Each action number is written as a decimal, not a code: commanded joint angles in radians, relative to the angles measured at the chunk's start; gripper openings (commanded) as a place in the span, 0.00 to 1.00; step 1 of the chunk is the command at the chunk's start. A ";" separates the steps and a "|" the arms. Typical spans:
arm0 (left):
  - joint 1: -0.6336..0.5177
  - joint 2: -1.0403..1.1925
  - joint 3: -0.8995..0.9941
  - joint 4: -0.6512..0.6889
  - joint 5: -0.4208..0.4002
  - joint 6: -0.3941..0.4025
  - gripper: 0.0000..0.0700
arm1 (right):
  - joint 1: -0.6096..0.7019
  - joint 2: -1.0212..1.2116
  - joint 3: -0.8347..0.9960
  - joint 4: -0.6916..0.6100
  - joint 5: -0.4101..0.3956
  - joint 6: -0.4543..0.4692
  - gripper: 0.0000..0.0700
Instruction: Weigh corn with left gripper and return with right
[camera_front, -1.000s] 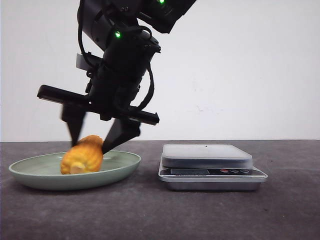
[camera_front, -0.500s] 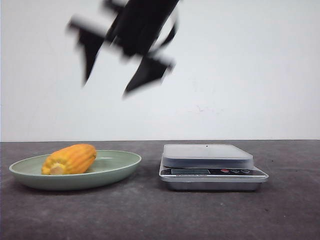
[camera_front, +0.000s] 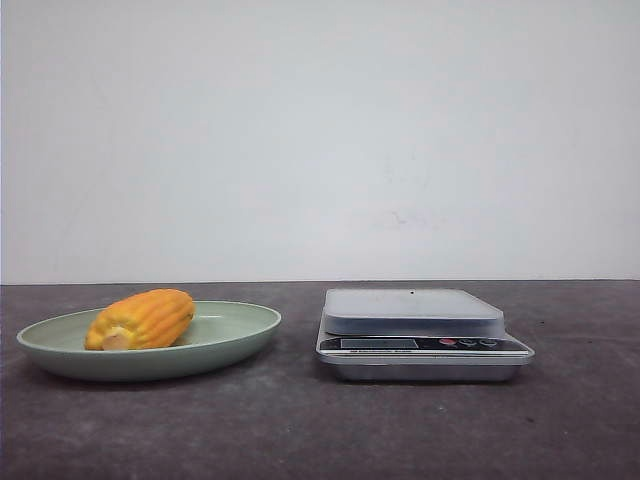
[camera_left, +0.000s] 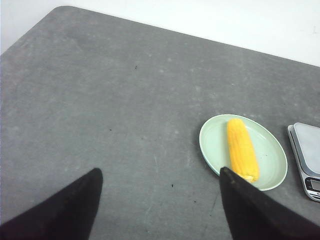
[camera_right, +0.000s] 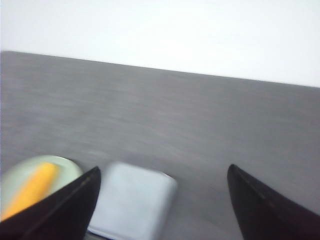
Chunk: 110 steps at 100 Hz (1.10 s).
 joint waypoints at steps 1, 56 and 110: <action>-0.001 0.000 0.012 -0.024 0.002 0.004 0.62 | -0.045 -0.061 0.014 -0.069 0.012 -0.050 0.73; -0.001 0.000 -0.033 -0.014 0.004 -0.005 0.62 | -0.100 -0.634 -0.248 -0.296 0.084 0.017 0.67; -0.001 0.000 -0.076 -0.002 0.031 0.014 0.02 | -0.104 -0.757 -0.348 -0.329 0.071 0.022 0.02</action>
